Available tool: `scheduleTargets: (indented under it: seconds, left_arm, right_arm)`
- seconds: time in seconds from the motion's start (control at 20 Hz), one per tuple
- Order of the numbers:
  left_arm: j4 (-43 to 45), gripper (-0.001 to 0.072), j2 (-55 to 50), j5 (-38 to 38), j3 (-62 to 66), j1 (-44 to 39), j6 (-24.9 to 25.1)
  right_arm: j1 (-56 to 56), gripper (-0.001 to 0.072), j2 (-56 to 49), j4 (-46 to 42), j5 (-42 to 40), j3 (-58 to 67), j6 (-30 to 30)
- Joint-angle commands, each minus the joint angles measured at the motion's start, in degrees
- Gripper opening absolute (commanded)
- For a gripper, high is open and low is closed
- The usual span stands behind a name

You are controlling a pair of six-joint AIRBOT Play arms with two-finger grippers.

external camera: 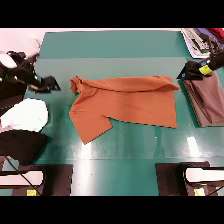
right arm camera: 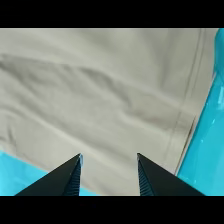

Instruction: Fold the shirts.

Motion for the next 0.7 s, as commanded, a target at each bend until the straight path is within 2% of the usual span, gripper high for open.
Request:
scheduleTargets:
  seconds: [0.0,0.15,0.25,0.35,0.4,0.5,0.6,0.65]
  left_arm:
    - [-6.6,0.0615,2.8,4.0,-16.3,1.2,5.0]
    - [-13.2,0.0615,2.6,9.2,-24.1,0.4,8.5]
    - [-14.1,0.0614,2.6,12.0,-25.7,-2.9,10.0]
    - [-14.0,0.0614,2.6,15.3,-25.7,-6.8,9.6]
    - [-14.0,0.0577,2.6,16.8,-25.7,-8.3,7.9]
    - [-14.6,0.0283,2.6,16.3,-25.0,-9.6,6.6]
    - [-14.5,0.0026,2.8,13.9,-22.9,-9.5,6.8]
    - [-14.2,0.0026,2.8,12.3,-21.4,-9.5,7.0]
  right_arm:
    - [-0.4,0.0376,6.4,0.9,-3.3,-8.9,-0.6]
    - [-0.2,0.0376,9.4,0.9,-4.8,-13.3,-0.6]
    - [0.2,0.0376,10.0,0.9,-4.8,-14.4,-0.6]
    - [0.4,0.0376,10.1,0.9,-4.3,-14.4,-0.6]
    - [0.4,0.0376,10.1,0.9,-4.3,-14.4,-0.6]
    - [0.2,0.0375,10.1,0.4,-3.7,-14.4,-0.6]
    - [-1.7,0.0375,10.1,0.2,-1.9,-14.9,-0.6]
    - [-3.2,0.0375,10.1,0.2,-1.1,-15.9,-0.6]
